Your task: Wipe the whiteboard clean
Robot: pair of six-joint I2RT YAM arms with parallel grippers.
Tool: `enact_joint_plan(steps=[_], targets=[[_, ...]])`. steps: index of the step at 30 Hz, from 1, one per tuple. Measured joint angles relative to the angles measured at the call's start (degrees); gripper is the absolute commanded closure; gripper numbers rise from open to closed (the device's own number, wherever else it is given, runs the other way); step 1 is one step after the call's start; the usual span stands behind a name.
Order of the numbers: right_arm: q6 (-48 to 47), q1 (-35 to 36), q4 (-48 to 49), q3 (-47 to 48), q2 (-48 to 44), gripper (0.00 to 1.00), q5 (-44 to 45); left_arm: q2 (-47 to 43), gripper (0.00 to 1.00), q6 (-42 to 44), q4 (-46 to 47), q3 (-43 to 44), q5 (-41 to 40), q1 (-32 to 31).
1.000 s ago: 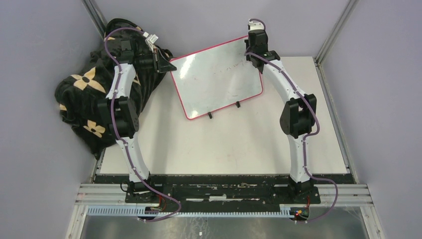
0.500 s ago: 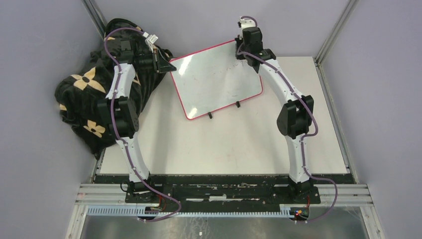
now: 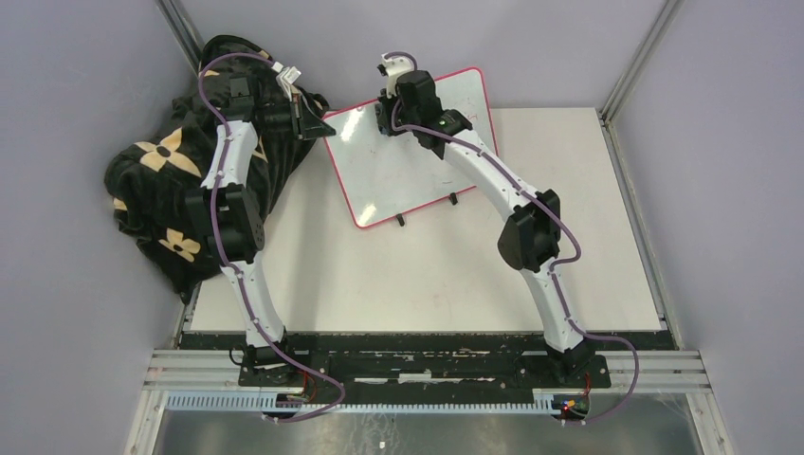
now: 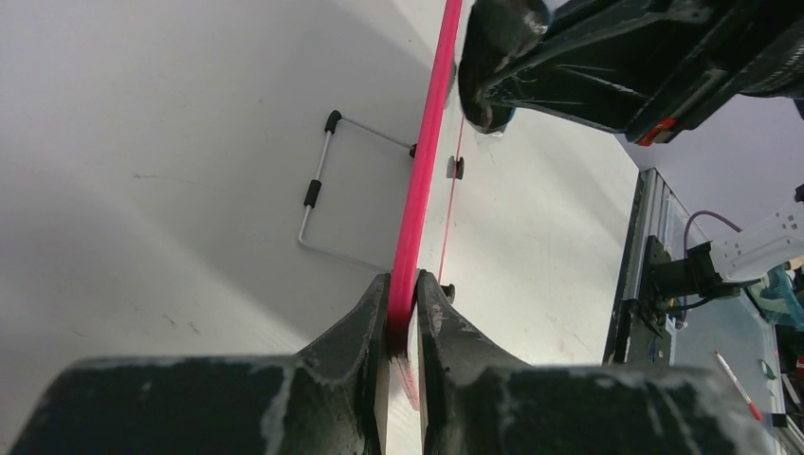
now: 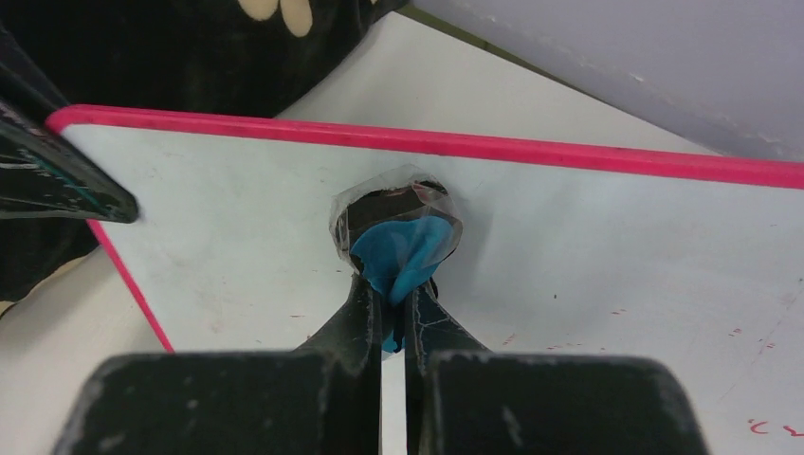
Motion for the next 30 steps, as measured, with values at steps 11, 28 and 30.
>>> enact_joint_plan(steps=[11, 28, 30], targets=[[-0.02, -2.91, -0.13, 0.13, 1.18, 0.99, -0.04, -0.02, 0.97, 0.70, -0.66, 0.09, 0.02, 0.00], [-2.23, -16.96, 1.33, -6.36, -1.92, 0.99, 6.60, -0.02, 0.97, 0.83, -1.31, 0.09, 0.33, 0.00], [-2.75, -17.66, 1.36, -6.56, -1.95, 0.99, 7.50, -0.02, 0.97, 0.83, -1.31, 0.09, 0.44, 0.00]])
